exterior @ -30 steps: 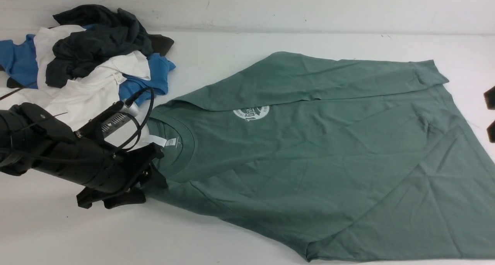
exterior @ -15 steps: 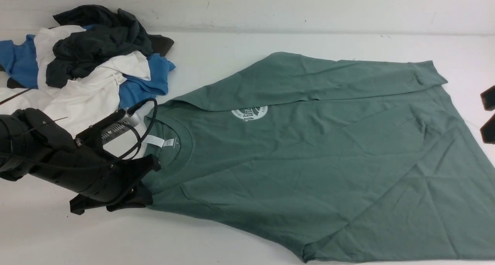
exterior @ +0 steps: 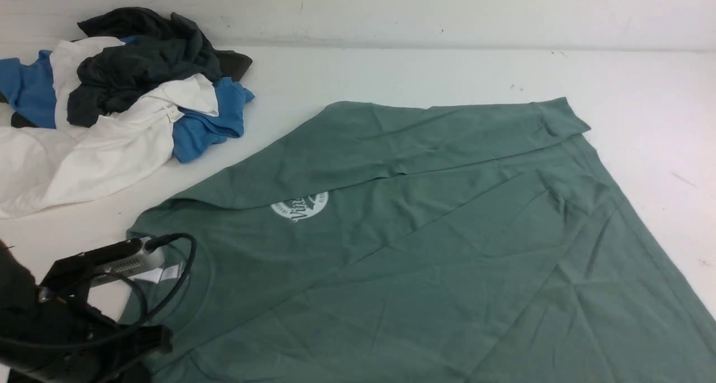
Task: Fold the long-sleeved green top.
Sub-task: Hold the cuff with your right arm as far away from the cuff
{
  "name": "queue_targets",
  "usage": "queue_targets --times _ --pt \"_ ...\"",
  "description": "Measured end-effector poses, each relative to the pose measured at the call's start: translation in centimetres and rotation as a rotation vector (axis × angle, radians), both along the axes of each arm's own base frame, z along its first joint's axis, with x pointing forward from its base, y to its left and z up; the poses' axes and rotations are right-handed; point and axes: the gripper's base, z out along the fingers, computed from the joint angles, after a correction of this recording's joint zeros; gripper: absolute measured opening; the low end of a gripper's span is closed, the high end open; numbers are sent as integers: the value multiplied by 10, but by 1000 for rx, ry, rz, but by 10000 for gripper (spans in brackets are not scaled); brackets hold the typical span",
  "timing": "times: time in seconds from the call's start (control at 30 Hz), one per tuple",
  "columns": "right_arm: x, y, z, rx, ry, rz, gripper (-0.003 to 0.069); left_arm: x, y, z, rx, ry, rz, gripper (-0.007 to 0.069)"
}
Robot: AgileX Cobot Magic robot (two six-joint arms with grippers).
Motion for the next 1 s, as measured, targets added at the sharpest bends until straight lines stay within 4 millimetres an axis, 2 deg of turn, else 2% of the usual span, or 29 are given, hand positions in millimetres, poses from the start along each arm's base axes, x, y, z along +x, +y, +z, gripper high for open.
queue_targets --times 0.13,0.3,0.43,0.47,0.8,0.87,0.9,0.93,0.97,1.0 --pt "-6 2 3 15 -19 4 26 -8 3 15 21 -36 21 17" --pt "9 1 -6 24 43 4 26 -8 9 26 81 -57 60 17" --pt "40 -2 -26 36 161 2 26 0 15 32 140 -27 110 22" --pt "41 -2 -28 37 168 1 26 1 16 32 142 -25 116 24" --pt "141 -10 -80 96 361 -9 30 14 20 49 181 -52 132 143" --pt "163 -11 -88 105 365 -14 41 14 20 49 181 -49 131 175" --pt "167 -12 -89 105 366 -15 41 14 20 49 181 -48 131 179" --pt "186 -14 -94 104 347 -21 57 14 20 49 181 -49 131 206" --pt "186 -14 -94 103 342 -21 59 14 20 49 181 -49 131 206" --pt "208 -16 -98 97 310 -25 82 14 20 49 181 -48 132 227"
